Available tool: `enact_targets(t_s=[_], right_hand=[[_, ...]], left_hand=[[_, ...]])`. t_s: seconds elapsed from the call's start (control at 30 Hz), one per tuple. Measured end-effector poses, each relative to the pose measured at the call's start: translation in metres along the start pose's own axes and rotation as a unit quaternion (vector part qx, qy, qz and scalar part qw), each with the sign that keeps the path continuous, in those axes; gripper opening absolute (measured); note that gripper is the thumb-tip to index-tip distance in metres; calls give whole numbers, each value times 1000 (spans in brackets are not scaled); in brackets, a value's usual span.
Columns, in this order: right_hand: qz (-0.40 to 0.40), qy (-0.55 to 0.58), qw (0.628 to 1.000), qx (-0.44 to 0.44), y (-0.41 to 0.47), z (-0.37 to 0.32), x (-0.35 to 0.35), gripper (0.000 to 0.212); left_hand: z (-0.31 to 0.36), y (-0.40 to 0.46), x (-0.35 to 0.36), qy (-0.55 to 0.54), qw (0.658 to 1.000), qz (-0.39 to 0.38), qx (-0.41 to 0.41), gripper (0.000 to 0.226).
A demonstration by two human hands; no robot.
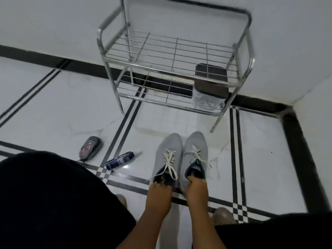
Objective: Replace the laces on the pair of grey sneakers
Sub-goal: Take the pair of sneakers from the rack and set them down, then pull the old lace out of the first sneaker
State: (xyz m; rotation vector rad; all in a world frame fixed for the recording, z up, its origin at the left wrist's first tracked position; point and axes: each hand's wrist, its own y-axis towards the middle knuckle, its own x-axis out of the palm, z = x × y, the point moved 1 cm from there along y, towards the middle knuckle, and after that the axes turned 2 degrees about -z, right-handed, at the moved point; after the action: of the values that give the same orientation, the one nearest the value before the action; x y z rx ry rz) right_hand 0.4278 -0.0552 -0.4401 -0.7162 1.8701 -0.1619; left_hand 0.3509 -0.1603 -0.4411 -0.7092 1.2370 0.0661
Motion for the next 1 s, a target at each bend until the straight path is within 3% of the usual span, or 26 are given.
enact_targets(t_s=[0.1, 0.2, 0.27, 0.3, 0.37, 0.47, 0.53, 0.63, 0.87, 0.93, 1.0], right_hand=[[-23, -21, 999, 3, -28, 11, 13, 42], [-52, -49, 997, 5, -48, 24, 22, 30], [-57, -79, 995, 8, -55, 28, 23, 30], [-52, -81, 995, 6, -58, 24, 21, 28], [-16, -56, 998, -19, -62, 10, 11, 19], [16, 11, 998, -58, -54, -11, 9, 22], [-10, 77, 996, -50, -46, -24, 12, 23], [-52, 133, 989, -41, -32, -38, 21, 22], [-108, 12, 993, -47, -14, -59, 37, 20], [-107, 73, 991, -15, -10, -61, 37, 20], [-88, 256, 960, 72, -3, -56, 33, 14]], left_hand=[[3, -30, 3, -116, 991, 14, -59, 24], [-2, -46, -5, -231, 954, 107, -159, 10], [-8, -48, -7, -237, 939, 142, -206, 2], [-12, -46, -3, -231, 938, 136, -218, 9], [-13, -42, 5, -193, 951, 89, -223, 21], [-12, -39, 11, -216, 948, 86, -218, 13], [-15, -38, 10, -264, 936, 88, -215, 13], [-20, -36, 7, -249, 946, 69, -195, 5], [-33, -27, 10, -290, 937, 52, -189, 8], [-38, -22, 17, -317, 924, 55, -205, 8], [-46, -20, 26, -426, 864, 72, -260, 11]])
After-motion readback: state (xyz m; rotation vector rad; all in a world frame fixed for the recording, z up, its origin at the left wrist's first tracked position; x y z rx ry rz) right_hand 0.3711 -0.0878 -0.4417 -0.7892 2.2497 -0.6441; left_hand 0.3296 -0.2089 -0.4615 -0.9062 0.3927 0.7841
